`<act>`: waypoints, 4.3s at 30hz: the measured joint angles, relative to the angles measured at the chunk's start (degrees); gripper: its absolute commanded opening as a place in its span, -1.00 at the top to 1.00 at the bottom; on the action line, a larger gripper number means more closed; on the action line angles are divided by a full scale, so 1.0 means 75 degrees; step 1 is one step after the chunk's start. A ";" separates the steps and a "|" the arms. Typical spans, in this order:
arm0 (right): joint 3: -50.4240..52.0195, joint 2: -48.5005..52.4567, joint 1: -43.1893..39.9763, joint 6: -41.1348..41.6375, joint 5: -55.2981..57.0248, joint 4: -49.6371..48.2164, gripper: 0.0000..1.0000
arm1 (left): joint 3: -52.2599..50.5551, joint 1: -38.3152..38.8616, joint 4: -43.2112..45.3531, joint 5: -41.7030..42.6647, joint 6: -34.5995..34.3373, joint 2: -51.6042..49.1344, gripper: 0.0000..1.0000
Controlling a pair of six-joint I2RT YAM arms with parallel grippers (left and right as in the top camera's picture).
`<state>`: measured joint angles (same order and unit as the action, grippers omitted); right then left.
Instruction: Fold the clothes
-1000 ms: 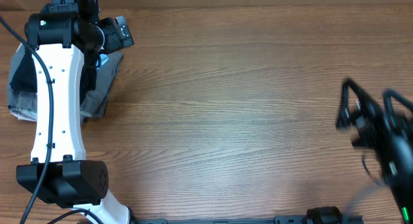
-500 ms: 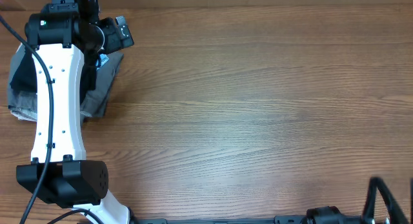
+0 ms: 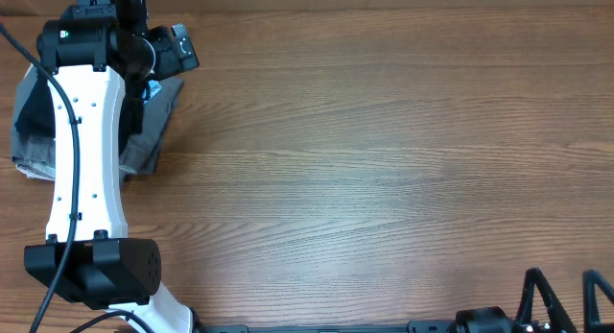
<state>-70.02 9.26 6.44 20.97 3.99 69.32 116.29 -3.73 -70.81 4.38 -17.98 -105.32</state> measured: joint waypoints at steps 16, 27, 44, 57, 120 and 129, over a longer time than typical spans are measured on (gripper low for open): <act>0.3745 -0.1102 0.0000 0.0000 -0.0163 -0.3707 -1.00 | 0.0000 0.0000 0.0000 0.0003 0.0000 0.0000 -1.00; 0.6056 -0.1116 -0.0003 0.0009 -0.0221 -0.7420 -1.00 | 0.0000 0.0000 0.0000 0.0003 0.0000 0.0000 -1.00; 0.8396 -0.1122 0.0000 0.0006 -0.0219 -1.0832 -1.00 | 0.0000 0.0000 0.0003 0.0003 0.0000 0.0000 -1.00; 0.9194 -0.1122 -0.0003 -0.0003 -0.0219 -1.0722 -1.00 | 0.0000 0.0000 0.0000 0.0003 0.0000 0.0000 -1.00; 0.9194 -0.1122 -0.0003 -0.1973 -0.0358 -0.8600 -1.00 | 0.0000 0.0000 0.0000 0.0003 0.0000 0.0000 -1.00; 0.9194 -0.1122 -0.0003 -0.1973 -0.0358 -0.8597 -1.00 | -0.0003 0.0000 0.0003 0.0006 -0.0003 0.0000 -1.00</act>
<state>-1.06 0.84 6.42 6.17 1.30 4.84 116.27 -3.73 -70.78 4.43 -18.00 -105.32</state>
